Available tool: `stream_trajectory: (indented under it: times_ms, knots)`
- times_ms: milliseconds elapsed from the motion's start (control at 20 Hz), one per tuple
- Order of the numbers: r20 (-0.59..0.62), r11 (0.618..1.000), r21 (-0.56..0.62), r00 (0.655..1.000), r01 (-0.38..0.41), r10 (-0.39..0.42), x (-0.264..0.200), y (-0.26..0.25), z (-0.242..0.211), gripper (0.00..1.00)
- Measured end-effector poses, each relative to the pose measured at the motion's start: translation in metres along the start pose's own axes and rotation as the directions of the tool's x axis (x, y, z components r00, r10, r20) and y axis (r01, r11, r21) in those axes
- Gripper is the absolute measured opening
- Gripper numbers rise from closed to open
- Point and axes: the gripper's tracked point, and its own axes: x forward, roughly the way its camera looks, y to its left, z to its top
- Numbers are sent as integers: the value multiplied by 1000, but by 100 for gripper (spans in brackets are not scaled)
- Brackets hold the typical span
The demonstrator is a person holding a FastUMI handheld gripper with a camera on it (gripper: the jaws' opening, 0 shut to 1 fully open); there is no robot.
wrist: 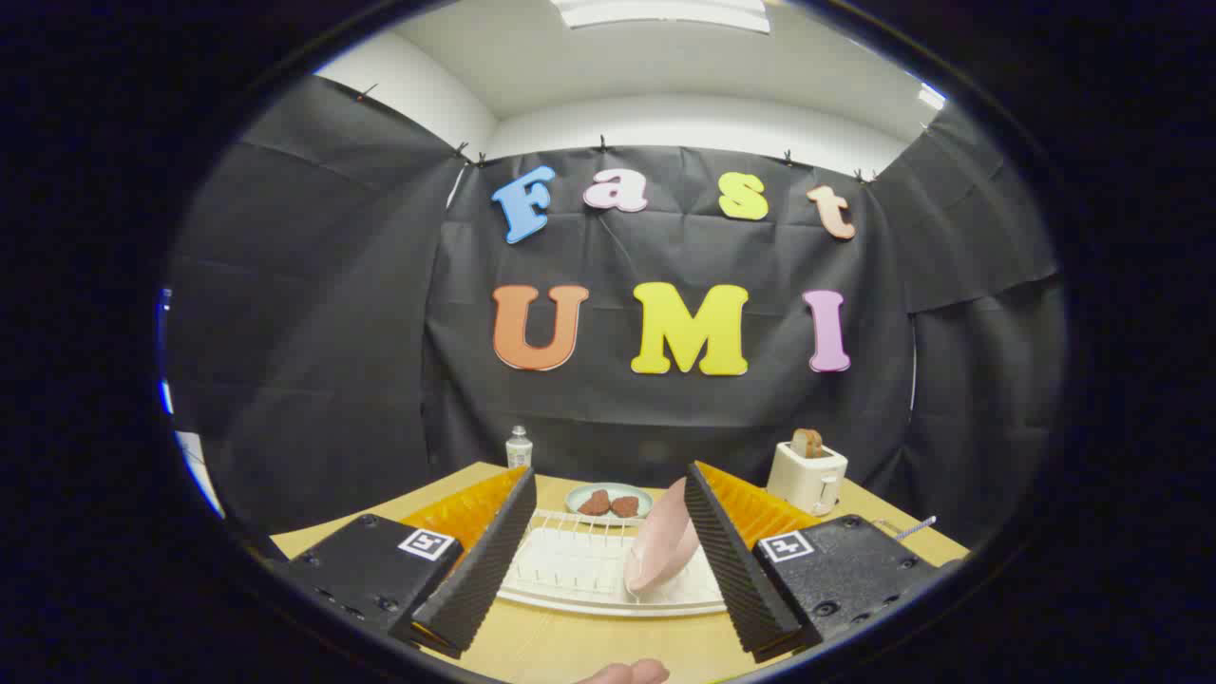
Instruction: Take the plate from the dish rack, then take the spoon from the basket and place it into the plate.
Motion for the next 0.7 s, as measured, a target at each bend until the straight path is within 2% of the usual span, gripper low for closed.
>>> stream_trajectory:
  times_ms: [700]
  knots:
    - [-33,999,26,999,44,-43,1,-11,-9,100]
